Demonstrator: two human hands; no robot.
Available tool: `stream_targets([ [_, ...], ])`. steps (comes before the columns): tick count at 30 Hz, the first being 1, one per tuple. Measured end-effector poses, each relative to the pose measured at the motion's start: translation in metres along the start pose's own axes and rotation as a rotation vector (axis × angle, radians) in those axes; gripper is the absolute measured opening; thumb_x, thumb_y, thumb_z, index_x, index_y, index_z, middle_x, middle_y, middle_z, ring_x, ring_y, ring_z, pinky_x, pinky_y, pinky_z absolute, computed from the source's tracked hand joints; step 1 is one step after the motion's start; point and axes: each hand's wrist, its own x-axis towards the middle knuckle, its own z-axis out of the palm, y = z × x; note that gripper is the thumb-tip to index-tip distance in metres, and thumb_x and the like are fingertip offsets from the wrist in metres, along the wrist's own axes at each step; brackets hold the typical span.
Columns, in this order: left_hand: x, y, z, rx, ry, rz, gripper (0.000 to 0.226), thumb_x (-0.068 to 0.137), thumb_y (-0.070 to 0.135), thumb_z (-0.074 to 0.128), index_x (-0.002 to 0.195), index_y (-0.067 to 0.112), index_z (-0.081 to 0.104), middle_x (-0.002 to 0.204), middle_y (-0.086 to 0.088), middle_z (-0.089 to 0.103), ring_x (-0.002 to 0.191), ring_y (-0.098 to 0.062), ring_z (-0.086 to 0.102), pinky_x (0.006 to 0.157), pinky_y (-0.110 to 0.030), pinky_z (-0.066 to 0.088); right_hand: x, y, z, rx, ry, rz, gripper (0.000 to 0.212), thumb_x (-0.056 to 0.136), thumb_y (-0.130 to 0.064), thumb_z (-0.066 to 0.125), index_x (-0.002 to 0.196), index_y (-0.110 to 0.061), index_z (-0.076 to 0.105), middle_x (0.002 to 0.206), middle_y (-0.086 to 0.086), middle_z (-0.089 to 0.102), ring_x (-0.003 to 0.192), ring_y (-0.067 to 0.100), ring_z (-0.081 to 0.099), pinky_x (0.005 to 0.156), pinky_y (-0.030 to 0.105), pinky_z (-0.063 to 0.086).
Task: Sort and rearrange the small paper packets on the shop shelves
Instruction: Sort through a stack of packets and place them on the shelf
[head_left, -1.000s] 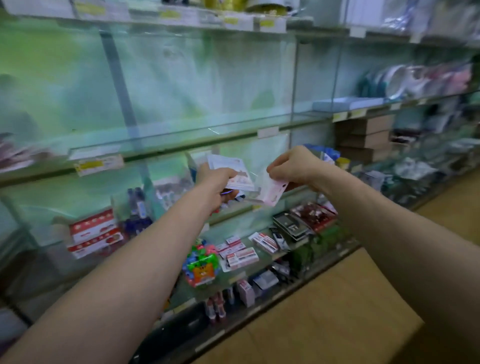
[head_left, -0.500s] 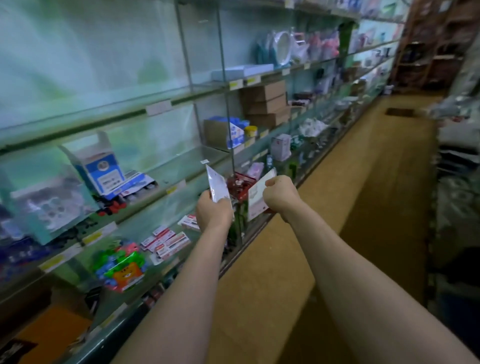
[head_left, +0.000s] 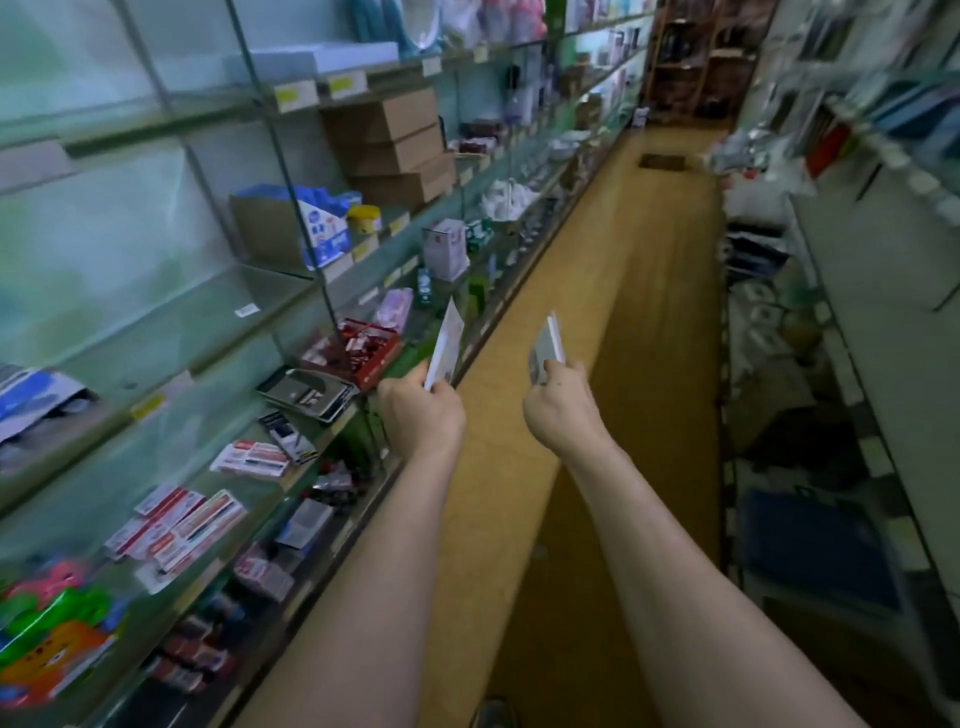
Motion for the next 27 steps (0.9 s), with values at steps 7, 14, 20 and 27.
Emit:
stream_targets([
  [7, 0.054, 0.039, 0.072, -0.074, -0.095, 0.018, 0.017, 0.087, 0.019, 0.057, 0.092, 0.019, 0.073, 0.095, -0.013, 0.063, 0.078, -0.033, 0.062, 0.056, -0.029, 0.043, 0.078, 0.004, -0.021, -0.024, 0.102, 0.004, 0.038, 0.096, -0.008, 0.036, 0.133, -0.001, 0.041, 0.138, 0.006, 0.031, 0.099, 0.024, 0.048, 0.090, 0.042, 0.050],
  [14, 0.093, 0.070, 0.122, -0.113, -0.129, 0.056, 0.024, 0.088, 0.022, 0.059, 0.109, 0.025, 0.071, 0.100, -0.006, 0.063, 0.080, -0.023, 0.062, 0.072, -0.042, 0.058, 0.137, 0.004, -0.039, -0.007, 0.189, 0.011, 0.036, 0.097, -0.009, 0.040, 0.132, -0.002, 0.041, 0.134, 0.006, 0.034, 0.103, 0.022, 0.048, 0.089, 0.040, 0.053],
  [20, 0.122, 0.086, 0.157, -0.079, -0.112, 0.055, 0.024, 0.090, 0.022, 0.059, 0.111, 0.024, 0.069, 0.101, -0.005, 0.063, 0.081, -0.022, 0.063, 0.071, -0.041, 0.058, 0.190, 0.008, -0.050, -0.007, 0.179, -0.018, 0.036, 0.097, -0.008, 0.040, 0.132, -0.003, 0.040, 0.134, 0.006, 0.033, 0.098, 0.019, 0.045, 0.091, 0.042, 0.052],
  [27, 0.159, 0.121, 0.210, -0.041, -0.042, 0.047, 0.024, 0.093, 0.020, 0.055, 0.112, 0.017, 0.069, 0.104, -0.010, 0.062, 0.080, -0.022, 0.061, 0.057, -0.026, 0.045, 0.270, 0.015, -0.076, -0.001, 0.117, -0.094, 0.036, 0.097, -0.007, 0.038, 0.132, -0.002, 0.040, 0.137, 0.006, 0.032, 0.095, 0.016, 0.040, 0.091, 0.040, 0.051],
])
